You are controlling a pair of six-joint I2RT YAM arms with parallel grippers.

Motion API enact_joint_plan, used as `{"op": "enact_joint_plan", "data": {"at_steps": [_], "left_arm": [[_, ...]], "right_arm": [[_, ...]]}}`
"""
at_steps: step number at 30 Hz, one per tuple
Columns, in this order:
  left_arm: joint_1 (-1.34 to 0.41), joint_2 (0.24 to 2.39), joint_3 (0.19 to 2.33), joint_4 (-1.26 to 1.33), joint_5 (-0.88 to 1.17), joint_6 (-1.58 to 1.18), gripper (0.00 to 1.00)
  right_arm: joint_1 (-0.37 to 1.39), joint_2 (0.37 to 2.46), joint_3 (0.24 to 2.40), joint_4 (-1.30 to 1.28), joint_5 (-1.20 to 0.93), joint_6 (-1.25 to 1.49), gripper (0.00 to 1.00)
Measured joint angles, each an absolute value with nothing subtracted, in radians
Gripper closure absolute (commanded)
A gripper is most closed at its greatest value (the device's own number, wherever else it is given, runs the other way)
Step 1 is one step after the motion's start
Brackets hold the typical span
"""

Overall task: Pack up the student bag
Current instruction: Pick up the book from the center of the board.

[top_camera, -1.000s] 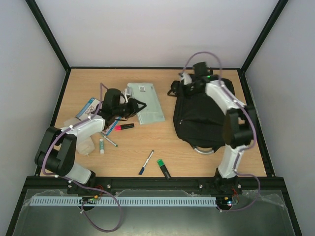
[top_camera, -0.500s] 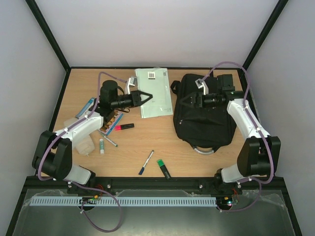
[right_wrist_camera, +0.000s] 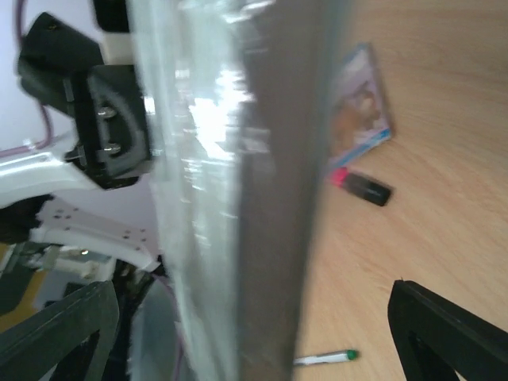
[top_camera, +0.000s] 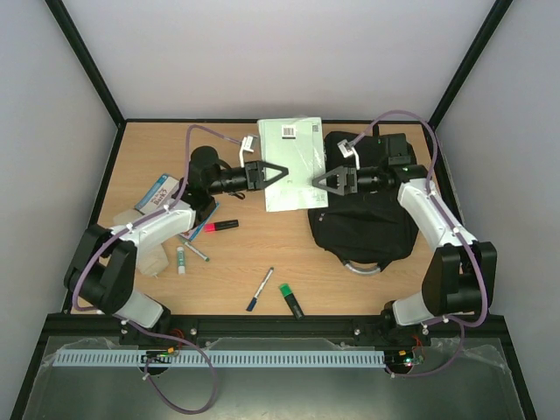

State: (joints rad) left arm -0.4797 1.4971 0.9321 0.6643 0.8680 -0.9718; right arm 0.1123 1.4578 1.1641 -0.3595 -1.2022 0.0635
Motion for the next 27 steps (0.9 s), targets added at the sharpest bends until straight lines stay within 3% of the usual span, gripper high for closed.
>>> {"op": "enact_joint_plan", "data": {"at_steps": [3, 6, 8, 21, 27], "left_arm": [[-0.485, 1.531, 0.934, 0.703, 0.872, -1.009, 0.92], [-0.486, 1.559, 0.936, 0.721, 0.879, -1.033, 0.69], [-0.486, 1.562, 0.941, 0.734, 0.886, -1.040, 0.59], [-0.486, 1.582, 0.949, 0.747, 0.856, -1.042, 0.54], [-0.486, 1.586, 0.947, 0.727, 0.838, -1.014, 0.39]], "right_arm": [[0.144, 1.467, 1.173, -0.364, -1.254, 0.058, 0.15], [0.160, 1.481, 1.205, -0.410, -1.295, 0.031, 0.23], [0.160, 1.489, 1.220, -0.439, -1.311, 0.014, 0.29], [0.159, 1.465, 1.174, -0.360, -1.275, 0.202, 0.70], [0.164, 1.465, 1.169, -0.310, -1.230, 0.266, 0.85]]}}
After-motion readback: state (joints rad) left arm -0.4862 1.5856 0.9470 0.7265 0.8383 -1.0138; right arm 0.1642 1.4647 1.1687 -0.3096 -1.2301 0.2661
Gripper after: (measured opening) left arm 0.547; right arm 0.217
